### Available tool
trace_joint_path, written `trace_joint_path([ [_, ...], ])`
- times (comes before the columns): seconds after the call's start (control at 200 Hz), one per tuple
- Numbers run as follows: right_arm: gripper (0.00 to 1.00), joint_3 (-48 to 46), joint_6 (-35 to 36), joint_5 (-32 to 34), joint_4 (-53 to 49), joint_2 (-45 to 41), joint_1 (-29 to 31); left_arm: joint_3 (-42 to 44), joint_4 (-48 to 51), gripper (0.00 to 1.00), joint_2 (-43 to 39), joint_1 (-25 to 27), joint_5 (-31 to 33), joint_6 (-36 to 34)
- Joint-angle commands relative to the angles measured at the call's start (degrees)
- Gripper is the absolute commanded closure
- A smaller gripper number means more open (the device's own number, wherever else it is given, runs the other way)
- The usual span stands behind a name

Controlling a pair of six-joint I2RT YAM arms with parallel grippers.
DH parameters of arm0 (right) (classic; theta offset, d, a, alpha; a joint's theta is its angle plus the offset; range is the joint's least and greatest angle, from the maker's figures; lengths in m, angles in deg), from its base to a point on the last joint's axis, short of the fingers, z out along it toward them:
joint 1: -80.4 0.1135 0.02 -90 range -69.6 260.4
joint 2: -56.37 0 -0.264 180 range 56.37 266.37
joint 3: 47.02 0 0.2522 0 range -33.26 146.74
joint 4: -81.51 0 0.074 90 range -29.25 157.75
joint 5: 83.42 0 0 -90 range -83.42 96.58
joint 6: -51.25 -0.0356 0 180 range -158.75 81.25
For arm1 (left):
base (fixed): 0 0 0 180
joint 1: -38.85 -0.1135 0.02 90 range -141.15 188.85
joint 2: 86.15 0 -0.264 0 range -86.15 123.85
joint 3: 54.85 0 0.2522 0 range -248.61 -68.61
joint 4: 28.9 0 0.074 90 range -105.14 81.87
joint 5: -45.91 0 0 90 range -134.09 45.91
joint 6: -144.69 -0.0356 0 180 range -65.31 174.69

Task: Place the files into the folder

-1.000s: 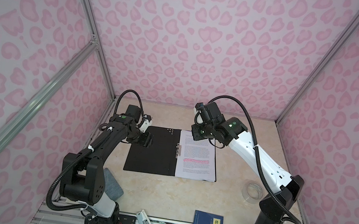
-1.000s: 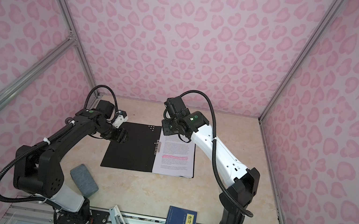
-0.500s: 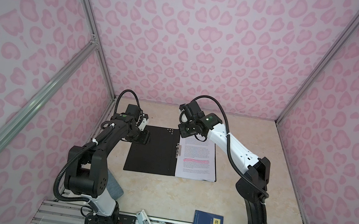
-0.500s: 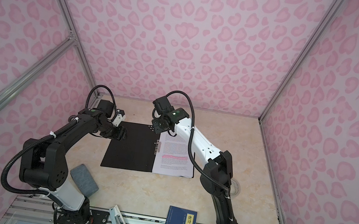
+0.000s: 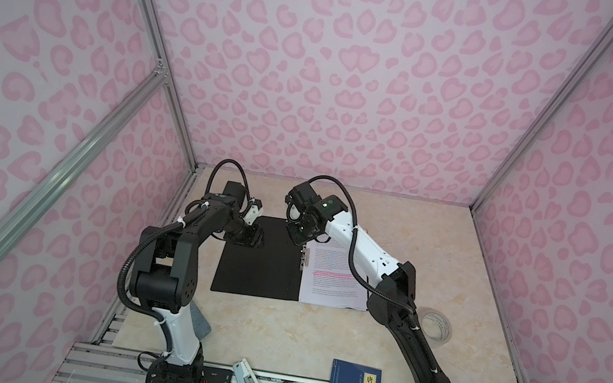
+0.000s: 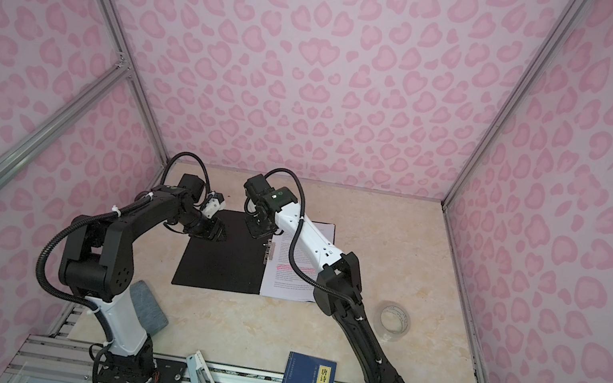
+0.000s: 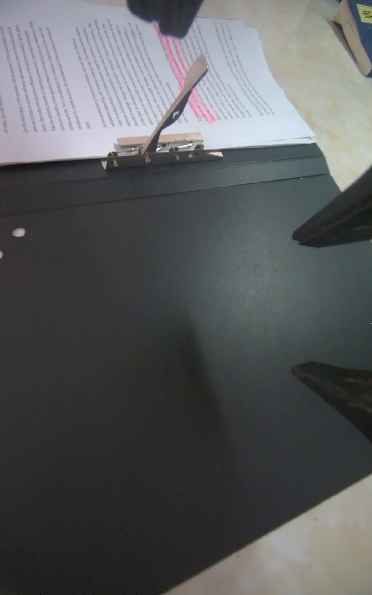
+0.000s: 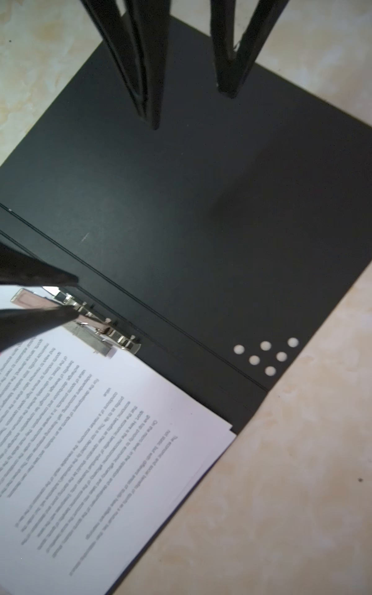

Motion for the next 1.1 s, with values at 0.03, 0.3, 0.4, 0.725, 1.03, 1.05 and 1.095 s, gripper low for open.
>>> trace_joint_path([
  [0.03,0.83,-1.46,0.63,0.55,-3.74,0.04,0.42,-0.49,-0.49,0.39,1.97,-0.08,-0.58,-1.15],
  [0.3,0.84,-4.73,0.22,1.33,-5.07,-1.01,1.17,-0.81,-0.57,0.40,3.57,-0.08,4.65,-2.43],
  [0.4,0.84,-6.87,0.12,1.39,-3.96,-2.34,1.13,-0.50,-0.46,0.40,3.47,-0.08,5.03,-2.84],
  [0.725,0.84,-6.99,0.33,-0.12,-3.55,-2.72,0.68,-0.46,0.12,0.41,3.38,-0.10,4.59,-3.64],
  [1.03,0.84,-5.31,0.01,-1.57,-3.17,-2.80,0.68,-0.98,0.13,0.41,3.20,0.08,7.37,-5.10],
  [1.05,0.84,-5.03,0.01,-1.43,-3.37,-2.67,0.69,-0.94,0.08,0.41,3.21,0.09,7.71,-5.26],
  [1.095,0.84,-4.83,0.09,-1.29,-3.31,-2.56,0.61,-0.81,0.02,0.41,3.29,0.18,8.22,-5.45],
])
